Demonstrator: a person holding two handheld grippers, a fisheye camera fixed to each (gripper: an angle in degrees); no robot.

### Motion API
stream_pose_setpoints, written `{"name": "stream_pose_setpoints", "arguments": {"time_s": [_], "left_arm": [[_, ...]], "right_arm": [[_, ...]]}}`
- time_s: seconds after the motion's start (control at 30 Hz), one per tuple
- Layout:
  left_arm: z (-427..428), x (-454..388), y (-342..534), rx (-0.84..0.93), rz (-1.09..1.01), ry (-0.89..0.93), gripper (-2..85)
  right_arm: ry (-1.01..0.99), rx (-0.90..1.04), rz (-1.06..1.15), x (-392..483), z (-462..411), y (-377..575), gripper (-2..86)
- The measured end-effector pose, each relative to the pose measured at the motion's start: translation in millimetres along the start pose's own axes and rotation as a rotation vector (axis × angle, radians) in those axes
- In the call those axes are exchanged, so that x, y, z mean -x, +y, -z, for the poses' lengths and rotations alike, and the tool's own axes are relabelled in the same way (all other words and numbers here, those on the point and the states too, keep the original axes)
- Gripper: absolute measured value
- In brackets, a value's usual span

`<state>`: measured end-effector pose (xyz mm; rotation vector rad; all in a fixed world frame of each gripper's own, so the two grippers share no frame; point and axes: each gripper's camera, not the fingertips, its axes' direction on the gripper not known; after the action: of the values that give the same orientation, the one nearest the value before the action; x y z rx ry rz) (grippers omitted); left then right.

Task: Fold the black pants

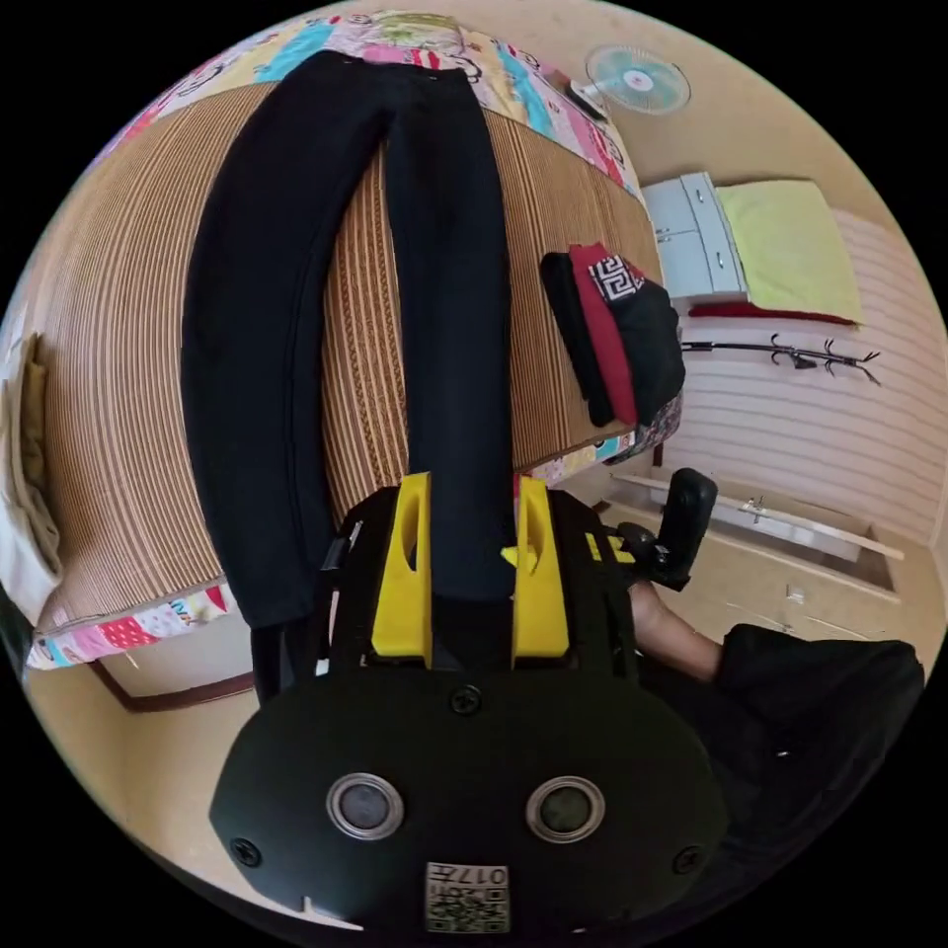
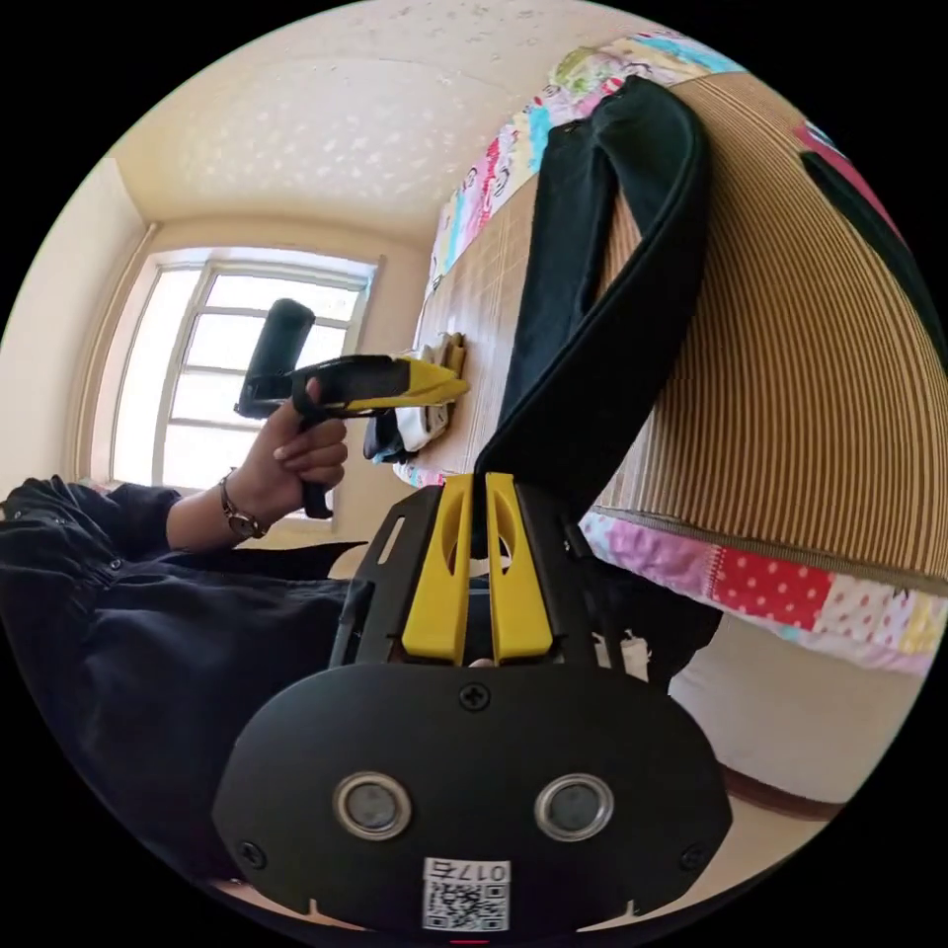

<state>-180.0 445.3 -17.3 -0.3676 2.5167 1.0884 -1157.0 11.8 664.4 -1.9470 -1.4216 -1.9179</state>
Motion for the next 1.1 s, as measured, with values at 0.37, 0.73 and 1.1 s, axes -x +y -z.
{"name": "stream_pose_setpoints", "arguments": {"time_s": [0.37,0.73,1.1], "left_arm": [[8,-4,49,0.114,-0.048,0.006,4.1],[73,74,109,0.014,0.187,0.427,3.5],[105,131,167,-0.125,0.316,0.772,3.3]], "right_arm": [[-0.168,0.311,0.189,-17,-7,-8,2.5],[-0.138,-0.058,-0.023,-163,87,-192,8.2],[0.046,-0.526,-0.435,-328,36,-412,13.7]]}}
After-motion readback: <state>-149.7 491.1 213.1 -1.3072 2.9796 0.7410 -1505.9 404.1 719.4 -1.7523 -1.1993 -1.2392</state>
